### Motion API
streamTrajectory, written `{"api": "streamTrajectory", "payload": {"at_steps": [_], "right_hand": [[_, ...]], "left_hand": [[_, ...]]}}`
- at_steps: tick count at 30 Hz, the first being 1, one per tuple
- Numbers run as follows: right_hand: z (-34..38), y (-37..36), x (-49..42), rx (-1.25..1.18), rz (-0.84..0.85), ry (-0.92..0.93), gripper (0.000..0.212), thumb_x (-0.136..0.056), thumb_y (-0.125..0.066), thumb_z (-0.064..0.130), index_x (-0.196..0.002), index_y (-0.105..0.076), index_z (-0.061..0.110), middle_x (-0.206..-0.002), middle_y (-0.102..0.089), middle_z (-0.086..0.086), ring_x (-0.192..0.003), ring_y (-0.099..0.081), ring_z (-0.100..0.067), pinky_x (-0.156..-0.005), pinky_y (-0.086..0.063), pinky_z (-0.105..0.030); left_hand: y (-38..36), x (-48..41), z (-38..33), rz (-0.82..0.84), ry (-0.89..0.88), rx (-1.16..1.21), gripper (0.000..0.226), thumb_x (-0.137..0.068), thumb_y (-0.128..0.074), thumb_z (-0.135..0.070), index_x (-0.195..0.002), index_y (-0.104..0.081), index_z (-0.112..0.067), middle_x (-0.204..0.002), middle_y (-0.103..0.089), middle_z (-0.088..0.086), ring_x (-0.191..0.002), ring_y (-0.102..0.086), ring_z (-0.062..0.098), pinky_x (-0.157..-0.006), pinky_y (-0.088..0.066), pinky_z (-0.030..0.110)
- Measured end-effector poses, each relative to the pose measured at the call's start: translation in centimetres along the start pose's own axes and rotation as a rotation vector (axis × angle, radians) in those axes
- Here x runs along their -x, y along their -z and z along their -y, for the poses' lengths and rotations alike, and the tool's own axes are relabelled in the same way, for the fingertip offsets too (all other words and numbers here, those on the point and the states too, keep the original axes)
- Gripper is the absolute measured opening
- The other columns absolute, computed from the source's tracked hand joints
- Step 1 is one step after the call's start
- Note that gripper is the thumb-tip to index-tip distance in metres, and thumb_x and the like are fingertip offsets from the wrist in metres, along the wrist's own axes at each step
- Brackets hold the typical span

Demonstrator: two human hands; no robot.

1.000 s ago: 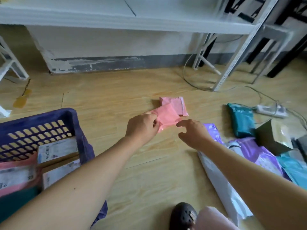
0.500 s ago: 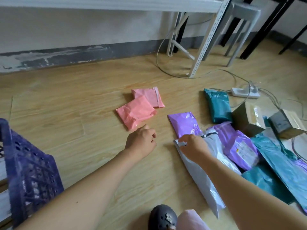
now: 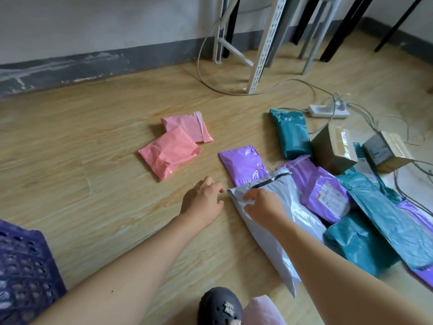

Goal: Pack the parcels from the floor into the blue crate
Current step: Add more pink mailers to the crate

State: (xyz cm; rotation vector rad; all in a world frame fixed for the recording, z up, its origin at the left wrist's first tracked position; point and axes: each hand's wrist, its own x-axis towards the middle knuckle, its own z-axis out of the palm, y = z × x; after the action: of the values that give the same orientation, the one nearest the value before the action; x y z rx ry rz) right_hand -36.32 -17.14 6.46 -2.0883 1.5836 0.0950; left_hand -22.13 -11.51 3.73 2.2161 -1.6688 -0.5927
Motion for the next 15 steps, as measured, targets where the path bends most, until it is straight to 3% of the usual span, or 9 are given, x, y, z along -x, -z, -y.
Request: {"api": "streamTrajectory", "payload": {"at_steps": [15], "right_hand": [[7.5,-4.4,-8.7,-0.041,0.019,0.160,0.043,-0.083,-0.056,0.010,-0.125,-0.057,0.022,-0.126,-0.058,-0.003,-0.108,-0.058,-0.021,-0.088,-0.043,-0.026]], "left_hand": [[3.2,-3.7,10.8,-0.081,0.286,0.068,0.056,-0.082,-0.063,-0.019,-0.134,-0.043,-0.022,-0.127,-0.042,0.004,-0.115,-0.047,0.025,-0.091,-0.041,0.032]]}}
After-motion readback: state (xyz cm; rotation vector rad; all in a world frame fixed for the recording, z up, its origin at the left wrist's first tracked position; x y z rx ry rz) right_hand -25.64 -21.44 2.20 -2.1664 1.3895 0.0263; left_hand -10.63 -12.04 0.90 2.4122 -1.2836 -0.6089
